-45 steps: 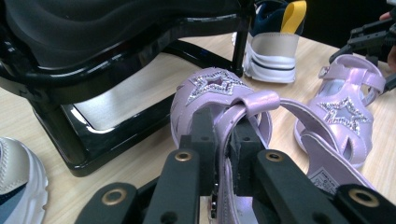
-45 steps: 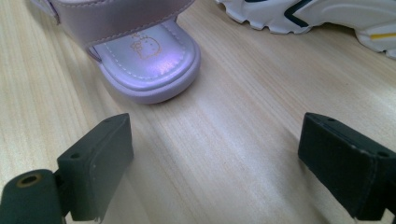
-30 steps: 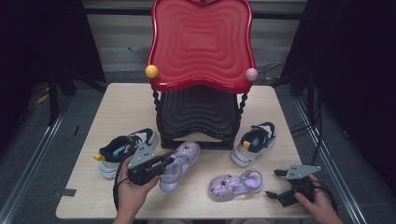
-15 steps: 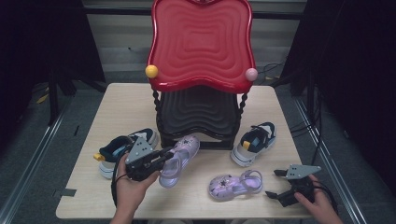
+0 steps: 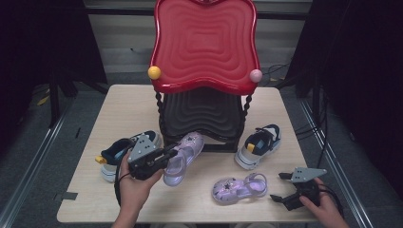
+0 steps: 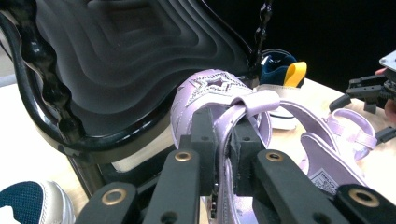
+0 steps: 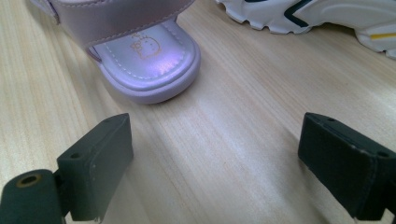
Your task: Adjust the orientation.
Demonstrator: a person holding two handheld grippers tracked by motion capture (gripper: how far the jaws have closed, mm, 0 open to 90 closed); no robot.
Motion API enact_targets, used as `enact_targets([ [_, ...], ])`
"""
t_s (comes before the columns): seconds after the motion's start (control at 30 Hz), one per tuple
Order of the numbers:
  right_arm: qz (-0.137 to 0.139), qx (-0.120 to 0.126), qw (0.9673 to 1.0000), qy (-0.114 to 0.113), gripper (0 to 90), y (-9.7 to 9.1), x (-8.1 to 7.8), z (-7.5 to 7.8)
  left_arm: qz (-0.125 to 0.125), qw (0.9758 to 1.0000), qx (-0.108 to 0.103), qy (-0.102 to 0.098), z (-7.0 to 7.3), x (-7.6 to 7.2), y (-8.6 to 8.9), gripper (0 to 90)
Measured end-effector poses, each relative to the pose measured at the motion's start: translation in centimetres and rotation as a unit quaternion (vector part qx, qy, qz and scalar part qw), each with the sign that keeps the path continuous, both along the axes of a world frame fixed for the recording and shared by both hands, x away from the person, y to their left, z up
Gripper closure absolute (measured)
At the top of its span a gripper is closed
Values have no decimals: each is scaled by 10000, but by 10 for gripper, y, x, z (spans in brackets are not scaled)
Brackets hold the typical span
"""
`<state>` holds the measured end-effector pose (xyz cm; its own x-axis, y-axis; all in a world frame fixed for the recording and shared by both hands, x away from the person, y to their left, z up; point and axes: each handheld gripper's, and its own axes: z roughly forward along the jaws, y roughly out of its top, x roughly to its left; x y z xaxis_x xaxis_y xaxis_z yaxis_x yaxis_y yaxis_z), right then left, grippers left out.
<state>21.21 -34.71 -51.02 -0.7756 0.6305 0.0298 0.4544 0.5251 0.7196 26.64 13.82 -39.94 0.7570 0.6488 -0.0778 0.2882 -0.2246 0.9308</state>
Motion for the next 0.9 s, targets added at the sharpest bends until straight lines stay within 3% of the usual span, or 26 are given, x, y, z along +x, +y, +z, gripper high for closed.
enact_targets([
  [0.57,-4,-3,10000,-2,96,0,0,0,297,9994,-12,-191,14,8,-9,830],
  [0.9,-2,0,10000,2,96,0,0,0,564,9981,36,-252,12,18,-14,830],
])
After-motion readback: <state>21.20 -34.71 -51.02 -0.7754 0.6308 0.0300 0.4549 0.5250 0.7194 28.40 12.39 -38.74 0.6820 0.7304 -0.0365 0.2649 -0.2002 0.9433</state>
